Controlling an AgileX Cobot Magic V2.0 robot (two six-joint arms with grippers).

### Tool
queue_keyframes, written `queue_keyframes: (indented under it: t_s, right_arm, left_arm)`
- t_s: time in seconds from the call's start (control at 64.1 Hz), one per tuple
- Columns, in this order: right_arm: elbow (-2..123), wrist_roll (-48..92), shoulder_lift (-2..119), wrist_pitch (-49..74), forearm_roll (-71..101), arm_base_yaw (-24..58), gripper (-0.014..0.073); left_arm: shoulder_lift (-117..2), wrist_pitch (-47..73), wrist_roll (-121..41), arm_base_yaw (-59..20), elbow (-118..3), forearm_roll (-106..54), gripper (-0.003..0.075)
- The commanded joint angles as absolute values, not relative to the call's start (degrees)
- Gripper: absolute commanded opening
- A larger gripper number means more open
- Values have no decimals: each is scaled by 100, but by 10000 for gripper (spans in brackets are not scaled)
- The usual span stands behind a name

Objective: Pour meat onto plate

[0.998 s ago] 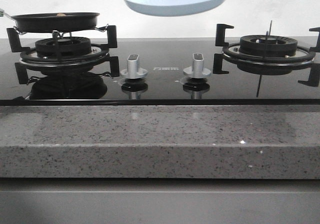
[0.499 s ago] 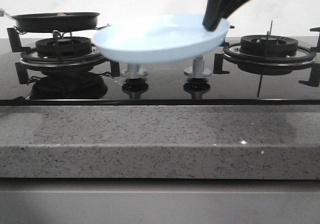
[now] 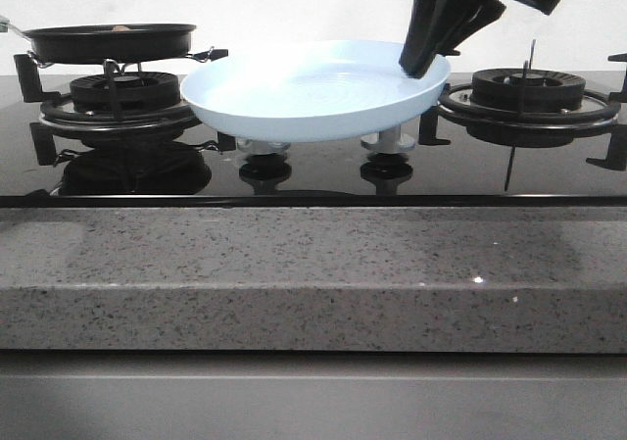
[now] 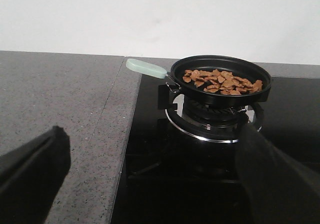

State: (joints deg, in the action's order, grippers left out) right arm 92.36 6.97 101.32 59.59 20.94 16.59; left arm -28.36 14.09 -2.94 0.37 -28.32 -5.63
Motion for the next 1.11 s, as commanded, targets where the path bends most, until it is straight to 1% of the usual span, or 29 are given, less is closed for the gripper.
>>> queue_keyframes:
  t_s: [0.0,0.234,0.421,0.499,0.562,0.702,0.764,0.842,0.952,1.092]
  right_arm:
    - [9365,771,9786,5807,2293,1664,-60]
    - [9365,771,9786,5807,2293,1664,-60]
    - [9365,771,9786,5807,2293,1664,-60]
    - [9365,771,9786,5807,2293,1664,-60]
    - [9365,771,9786,5807,2293,1664,-60]
    - [9365,771,9786,5813,2293,1664,-60]
    - [9365,771,9786,5813,2293,1664,-60]
    - [9365,771,9786,5813,2293,1664,-60]
    - [9365,771,9786,5813,2293,1664,-60]
    - [9365,771,9786,5813,2293,1664,-60]
  left_arm:
    - [-2891,924,-241,43,-3053,-613,657]
    - [-2891,891,-241,43,-3053,-791,657]
    - [-2891,1056,-241,43,-3216,-2113,649]
    - [-2979,1080,-241,43,-3418,-2571,617]
    - [-3117,1070,-241,43,-3628,-2916,571]
    - [-3547,1149,-241,43,-4056,-2988,475]
    - [-3795,1149,-241,43,-4214,-2988,468]
    - [-4131,1118,-241,68,-4403,-2978,478]
    - [-4678,1182,-241,383,-4686,-2944,482]
    - [-5421,1354,-241,1052,-5050,-3109,482]
